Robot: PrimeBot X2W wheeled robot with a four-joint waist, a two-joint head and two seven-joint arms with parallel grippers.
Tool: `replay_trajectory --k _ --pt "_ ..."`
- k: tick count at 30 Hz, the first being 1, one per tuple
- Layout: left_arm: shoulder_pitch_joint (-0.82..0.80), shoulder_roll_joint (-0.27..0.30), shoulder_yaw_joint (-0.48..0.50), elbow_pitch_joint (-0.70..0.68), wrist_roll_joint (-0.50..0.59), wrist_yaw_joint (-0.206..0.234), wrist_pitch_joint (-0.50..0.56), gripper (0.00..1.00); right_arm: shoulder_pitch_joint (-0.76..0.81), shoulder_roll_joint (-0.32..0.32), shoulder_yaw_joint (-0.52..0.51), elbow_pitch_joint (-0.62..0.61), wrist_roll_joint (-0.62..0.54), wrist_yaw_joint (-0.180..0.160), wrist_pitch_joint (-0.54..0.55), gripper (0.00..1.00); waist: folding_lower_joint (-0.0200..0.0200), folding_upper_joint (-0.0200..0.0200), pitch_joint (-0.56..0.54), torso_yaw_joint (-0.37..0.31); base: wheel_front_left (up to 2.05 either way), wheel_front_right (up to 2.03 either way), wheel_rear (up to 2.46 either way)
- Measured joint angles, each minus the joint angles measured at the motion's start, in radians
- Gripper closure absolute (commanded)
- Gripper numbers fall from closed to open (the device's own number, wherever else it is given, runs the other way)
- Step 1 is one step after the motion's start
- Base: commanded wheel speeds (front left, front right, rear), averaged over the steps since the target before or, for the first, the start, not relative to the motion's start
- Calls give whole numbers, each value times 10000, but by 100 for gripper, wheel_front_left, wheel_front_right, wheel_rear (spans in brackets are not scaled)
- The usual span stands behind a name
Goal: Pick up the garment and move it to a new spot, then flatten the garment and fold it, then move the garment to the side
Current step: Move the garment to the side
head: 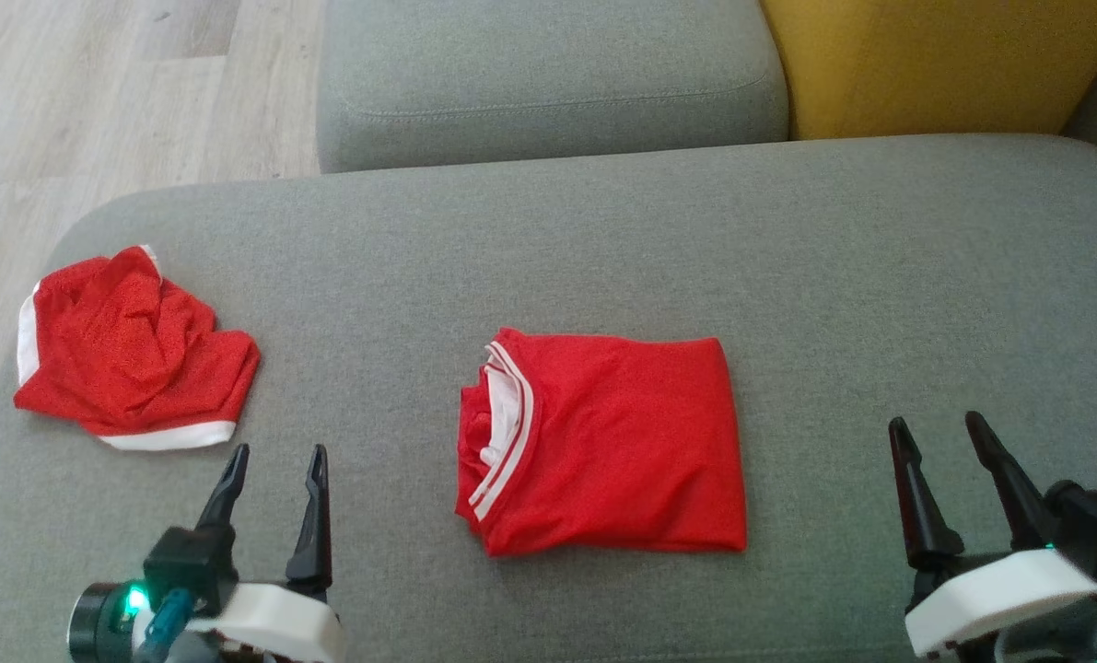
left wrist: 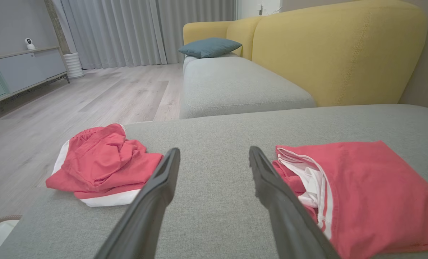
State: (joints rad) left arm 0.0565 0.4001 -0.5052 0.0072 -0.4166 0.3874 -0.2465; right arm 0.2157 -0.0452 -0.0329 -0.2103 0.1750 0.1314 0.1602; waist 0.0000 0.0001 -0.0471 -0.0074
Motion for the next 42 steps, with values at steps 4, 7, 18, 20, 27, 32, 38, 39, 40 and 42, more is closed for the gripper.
replay_trajectory --k 4,7,18,20,27,32,38,39,40,42 --pt "-3 13 0 4 0 0 0 0 -1 2 -8 8 13 0 46 0 0 0 34 14 0 0 0" --pt "-14 19 0 4 0 2 0 0 -3 4 8 36 13 0 167 0 0 0 82 43 0 0 0" --pt "-986 0 -12 -10 125 -155 -15 0 -1137 -4 780 1701 232 0 832 0 0 0 838 446 0 0 0" --pt "-1302 -65 -10 -8 190 -196 -15 0 -1636 -4 882 2184 280 0 880 0 0 -1 1086 571 0 0 0" --pt "-1984 -552 12 136 393 -500 -29 0 -3077 -25 819 4650 240 0 1354 0 0 -1 1812 1133 0 0 0" --pt "-2087 -811 73 157 658 -708 -29 0 -3500 -25 644 5777 128 0 1789 0 0 -1 2016 1470 0 0 0" --pt "-2087 -1011 387 153 972 -899 -31 0 -3805 -52 825 5939 364 0 1768 100 0 -1 2059 1646 0 0 0" --pt "-2083 -1035 422 151 1007 -965 -31 0 -3788 -50 905 5902 362 0 1649 100 0 -1 2040 1622 0 0 0" --pt "-2078 -1070 470 150 1053 -986 -31 0 -3751 -52 974 5806 357 0 1609 100 0 0 2021 1577 0 0 0" --pt "-2040 -1137 627 140 1149 -1066 -31 0 -3669 -90 1116 5451 330 0 1363 100 0 0 1979 1435 0 0 0"
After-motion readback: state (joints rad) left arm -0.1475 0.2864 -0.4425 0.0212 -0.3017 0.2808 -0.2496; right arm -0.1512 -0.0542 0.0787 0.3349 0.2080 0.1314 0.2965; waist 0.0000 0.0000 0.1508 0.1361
